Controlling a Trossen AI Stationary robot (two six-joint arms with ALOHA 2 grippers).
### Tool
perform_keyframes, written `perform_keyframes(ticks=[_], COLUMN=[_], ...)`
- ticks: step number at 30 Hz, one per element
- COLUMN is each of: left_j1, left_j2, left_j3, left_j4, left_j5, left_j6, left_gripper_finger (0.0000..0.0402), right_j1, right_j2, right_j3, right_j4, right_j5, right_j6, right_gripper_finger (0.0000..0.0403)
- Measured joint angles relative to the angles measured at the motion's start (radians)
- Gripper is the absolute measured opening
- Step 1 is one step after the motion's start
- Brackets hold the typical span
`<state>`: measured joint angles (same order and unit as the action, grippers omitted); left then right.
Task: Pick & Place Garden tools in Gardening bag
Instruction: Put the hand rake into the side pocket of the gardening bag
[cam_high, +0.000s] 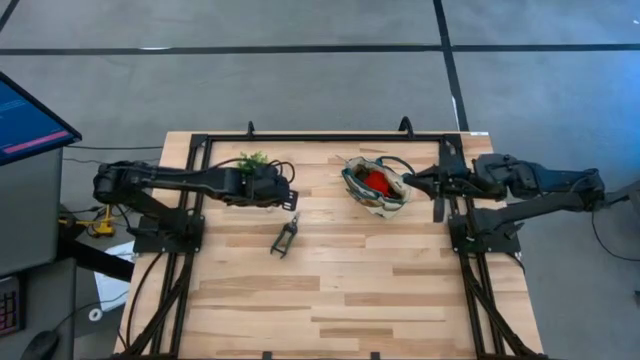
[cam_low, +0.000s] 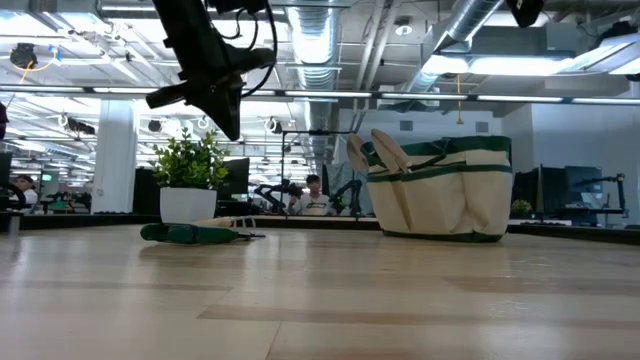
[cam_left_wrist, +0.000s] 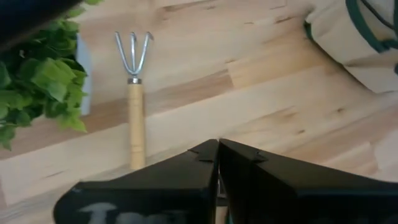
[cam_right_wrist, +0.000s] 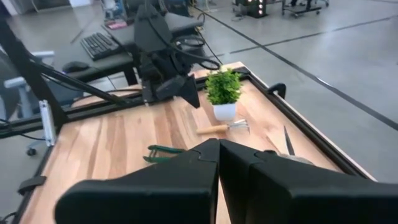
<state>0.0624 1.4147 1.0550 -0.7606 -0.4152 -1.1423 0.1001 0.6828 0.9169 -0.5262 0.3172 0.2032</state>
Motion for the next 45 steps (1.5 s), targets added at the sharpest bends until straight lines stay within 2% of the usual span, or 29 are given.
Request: perform_keyframes(ticks=[10,16,22,26,32,37,45], left_j1=[0.032,0.029,0.029,0.029,0.029,0.029,0.033], left_j2=[0.062,0.158,0.173,0.173,0.172,0.172,0.172], left_j3=[-0.001,-0.002,-0.002,-0.002,-0.036,-0.097,-0.155], left_j4=[-0.078,-0.068,-0.061,-0.062,-0.057,-0.030,0.117], left_j5=[-0.007,-0.005,-0.005,-0.006,-0.011,-0.011,-0.031], left_j6=[0.000,0.001,0.000,0.000,-0.002,-0.085,-0.097], left_gripper_finger=[0.0002,0.0003,0.0006,0.0024,0.0071,0.0105,0.0114], right_j1=[-0.025,-0.025,-0.025,-0.025,-0.025,-0.024,-0.024], right_j2=[0.045,0.042,0.042,0.043,0.043,0.043,0.043], right_j3=[-0.001,-0.001,-0.001,-0.001,-0.001,-0.001,-0.001], right_j4=[0.000,-0.012,-0.026,-0.032,-0.048,-0.051,-0.050], right_j5=[-0.032,-0.032,-0.033,-0.032,-0.032,-0.032,-0.032], right_j6=[0.004,-0.001,-0.003,-0.004,-0.004,-0.004,-0.028], right_gripper_finger=[0.0000,0.0000,0.0000,0.0000,0.0000,0.0000,0.0000])
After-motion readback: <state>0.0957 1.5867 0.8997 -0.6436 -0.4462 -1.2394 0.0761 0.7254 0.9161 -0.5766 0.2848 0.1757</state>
